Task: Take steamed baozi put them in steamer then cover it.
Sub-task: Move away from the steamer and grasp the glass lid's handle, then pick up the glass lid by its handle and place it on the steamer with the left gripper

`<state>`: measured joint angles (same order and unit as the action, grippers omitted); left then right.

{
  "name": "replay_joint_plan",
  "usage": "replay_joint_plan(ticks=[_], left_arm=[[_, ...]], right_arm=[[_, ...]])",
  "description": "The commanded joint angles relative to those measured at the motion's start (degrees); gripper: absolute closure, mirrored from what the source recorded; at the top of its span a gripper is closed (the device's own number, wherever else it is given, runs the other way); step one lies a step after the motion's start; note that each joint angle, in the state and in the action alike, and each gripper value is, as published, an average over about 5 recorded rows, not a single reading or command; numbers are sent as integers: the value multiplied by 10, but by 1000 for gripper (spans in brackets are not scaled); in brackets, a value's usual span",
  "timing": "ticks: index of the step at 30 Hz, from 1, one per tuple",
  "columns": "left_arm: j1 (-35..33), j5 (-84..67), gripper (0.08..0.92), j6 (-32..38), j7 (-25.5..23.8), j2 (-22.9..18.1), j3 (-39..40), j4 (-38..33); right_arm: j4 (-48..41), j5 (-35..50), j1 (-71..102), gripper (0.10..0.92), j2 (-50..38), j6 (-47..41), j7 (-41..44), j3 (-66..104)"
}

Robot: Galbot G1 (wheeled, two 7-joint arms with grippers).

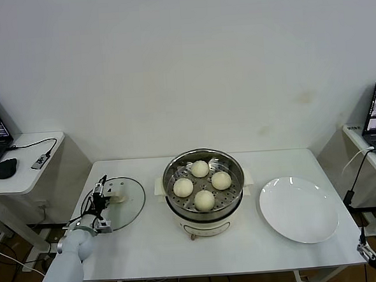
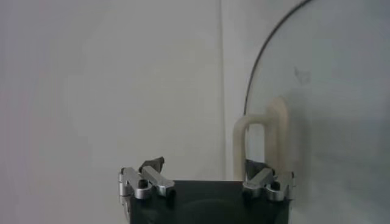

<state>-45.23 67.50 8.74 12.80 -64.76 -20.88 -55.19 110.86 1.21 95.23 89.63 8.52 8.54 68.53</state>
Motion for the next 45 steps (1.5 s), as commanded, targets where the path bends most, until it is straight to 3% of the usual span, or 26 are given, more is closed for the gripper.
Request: replay_joint_plan(ticks=[1, 15, 21, 35, 40, 45], left_arm=[[5, 5, 312, 1, 0, -1, -1, 18], [1, -4, 719, 30, 24, -8, -10, 25], [-42, -28, 847, 17, 22, 5, -16, -49], [-229, -129, 851, -138, -96, 80, -88, -401], [-259, -153, 851, -183, -136, 97, -118, -516], [-264, -190, 851, -221, -165, 116, -100, -602]], right_arm=[[-1, -2, 0, 203, 0, 0, 2, 2], [-3, -5, -1, 203, -4, 0, 4, -4], [-3, -8, 0, 203, -6, 1, 6, -13], [2, -19, 6, 203, -17, 0, 15, -37], [3, -25, 11, 203, -21, 2, 18, -54], [3, -33, 10, 203, -22, 5, 22, -72]])
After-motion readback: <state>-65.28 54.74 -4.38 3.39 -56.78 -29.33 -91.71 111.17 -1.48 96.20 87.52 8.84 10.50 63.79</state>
